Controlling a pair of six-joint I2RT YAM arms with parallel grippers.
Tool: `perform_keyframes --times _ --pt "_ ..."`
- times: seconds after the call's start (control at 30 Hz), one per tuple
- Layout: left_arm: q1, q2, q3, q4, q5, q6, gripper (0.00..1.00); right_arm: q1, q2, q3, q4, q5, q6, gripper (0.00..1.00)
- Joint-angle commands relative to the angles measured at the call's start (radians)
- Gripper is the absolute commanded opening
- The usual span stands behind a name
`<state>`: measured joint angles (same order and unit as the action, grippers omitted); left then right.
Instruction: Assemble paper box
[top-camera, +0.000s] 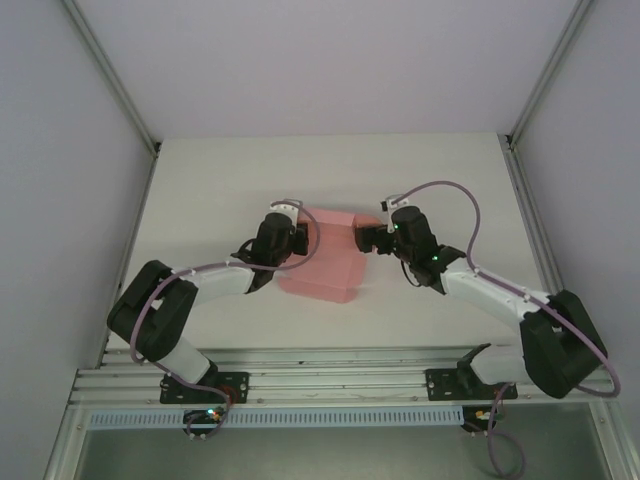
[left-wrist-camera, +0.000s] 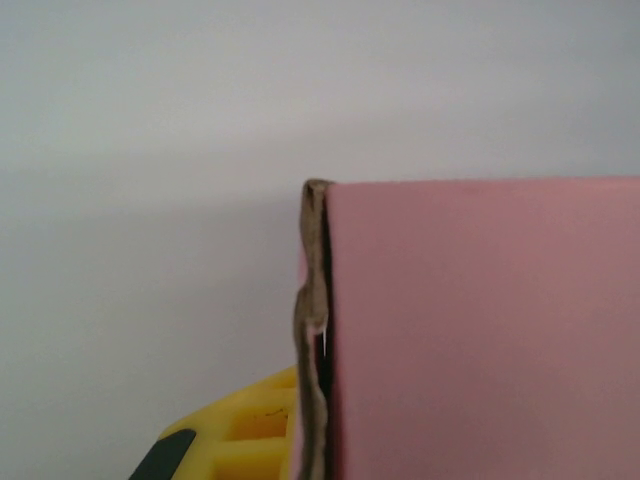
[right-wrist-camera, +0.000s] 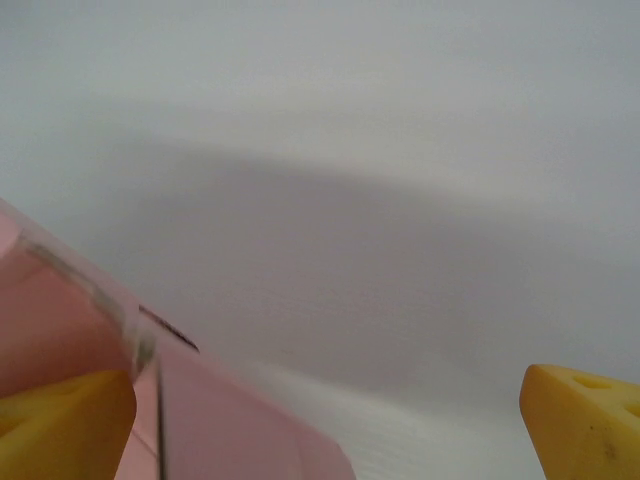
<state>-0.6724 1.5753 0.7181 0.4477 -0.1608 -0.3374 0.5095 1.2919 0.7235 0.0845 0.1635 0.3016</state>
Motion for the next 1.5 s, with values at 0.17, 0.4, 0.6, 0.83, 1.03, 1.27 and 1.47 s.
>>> perform_keyframes --times 0.17,0.4,0.6,0.83,1.03,1.27,1.47 --pt "0.027 -0.078 0.024 -0.053 -0.006 -0.057 0.00 0.003 -0.208 -0.109 -0.142 0.136 0.062 1.00" --pt "0.038 -0.093 0.055 -0.110 0.011 -0.039 0.00 0.003 -0.162 -0.158 -0.085 0.120 0.108 1.00" --pt "0.040 -0.102 0.067 -0.125 0.038 -0.044 0.00 0.013 -0.075 -0.107 -0.060 0.131 0.081 1.00" --pt "0.039 -0.108 0.055 -0.122 0.072 -0.037 0.00 0.015 -0.027 -0.079 0.047 0.143 0.043 1.00" --pt "0.038 -0.108 0.041 -0.107 0.090 -0.042 0.00 0.024 0.021 -0.033 0.075 0.079 -0.010 1.00" --pt "0.038 -0.110 0.064 -0.112 0.104 -0.092 0.00 0.092 0.091 0.010 0.109 0.070 -0.040 1.00" --pt "0.038 -0.120 0.069 -0.119 0.145 -0.121 0.00 0.135 0.134 0.035 0.116 0.226 -0.024 1.00"
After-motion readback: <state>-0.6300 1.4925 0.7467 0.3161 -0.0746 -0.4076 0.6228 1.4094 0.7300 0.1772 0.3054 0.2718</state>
